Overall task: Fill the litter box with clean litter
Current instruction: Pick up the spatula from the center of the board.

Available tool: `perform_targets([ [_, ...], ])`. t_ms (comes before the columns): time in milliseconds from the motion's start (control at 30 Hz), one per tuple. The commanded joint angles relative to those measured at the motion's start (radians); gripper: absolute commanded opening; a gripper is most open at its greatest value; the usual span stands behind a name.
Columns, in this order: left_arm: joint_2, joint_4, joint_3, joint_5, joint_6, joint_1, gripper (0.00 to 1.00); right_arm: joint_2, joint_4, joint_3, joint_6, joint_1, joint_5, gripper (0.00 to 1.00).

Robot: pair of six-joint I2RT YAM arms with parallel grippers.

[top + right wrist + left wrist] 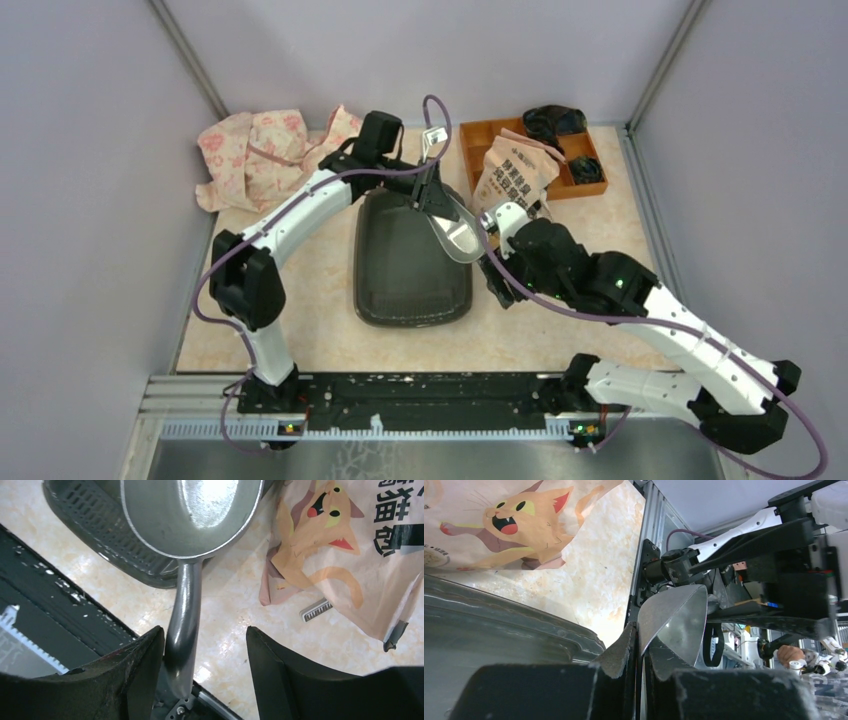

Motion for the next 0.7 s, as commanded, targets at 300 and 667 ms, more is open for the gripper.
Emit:
perform_targets([
  [300, -0.004, 0.055, 0.010, 0.063, -0.047, 0.004, 0.13, 0.030, 0.268, -0.086, -0.016, 0.009, 0.089, 0.44],
  [667, -0.004, 0.059, 0.019, 0.047, -0.032, 0.000, 0.34, 0.065, 0.199, -0.033, 0.006, 0.009, 0.087, 0.00],
])
